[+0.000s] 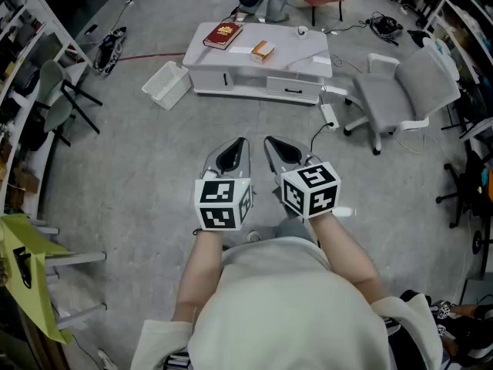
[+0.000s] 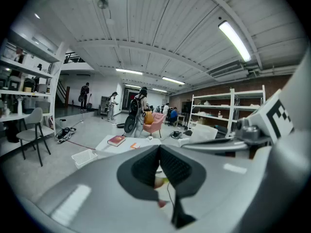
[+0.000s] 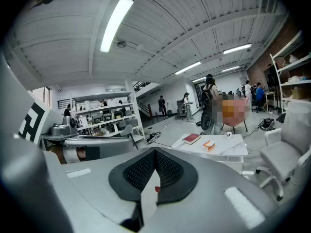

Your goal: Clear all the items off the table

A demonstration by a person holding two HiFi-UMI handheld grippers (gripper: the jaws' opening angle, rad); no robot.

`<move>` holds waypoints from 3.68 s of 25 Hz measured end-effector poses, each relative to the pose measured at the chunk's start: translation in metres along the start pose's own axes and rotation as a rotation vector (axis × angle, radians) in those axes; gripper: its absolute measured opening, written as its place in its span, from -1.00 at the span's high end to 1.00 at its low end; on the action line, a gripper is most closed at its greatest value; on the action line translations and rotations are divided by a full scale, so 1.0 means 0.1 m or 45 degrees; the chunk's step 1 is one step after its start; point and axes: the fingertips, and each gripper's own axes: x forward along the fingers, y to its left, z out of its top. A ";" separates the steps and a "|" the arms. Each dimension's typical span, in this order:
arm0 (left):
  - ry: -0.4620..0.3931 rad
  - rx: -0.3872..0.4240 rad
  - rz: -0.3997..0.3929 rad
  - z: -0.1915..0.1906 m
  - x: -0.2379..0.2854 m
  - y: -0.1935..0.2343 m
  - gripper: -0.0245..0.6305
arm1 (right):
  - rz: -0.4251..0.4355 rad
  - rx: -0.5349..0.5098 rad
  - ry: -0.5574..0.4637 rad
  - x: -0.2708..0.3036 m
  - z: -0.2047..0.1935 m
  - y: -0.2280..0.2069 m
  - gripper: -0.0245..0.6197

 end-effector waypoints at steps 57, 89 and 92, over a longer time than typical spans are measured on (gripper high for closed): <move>0.052 -0.065 0.035 0.68 2.42 0.64 0.90 | 0.078 -0.026 -0.004 1.65 0.95 -1.66 0.94; 0.044 -0.112 0.080 1.07 4.01 0.94 0.90 | 0.162 -0.017 0.005 2.66 1.43 -2.95 0.94; 0.036 -0.113 0.066 1.14 4.17 1.05 0.90 | 0.150 -0.021 0.009 2.81 1.47 -3.03 0.94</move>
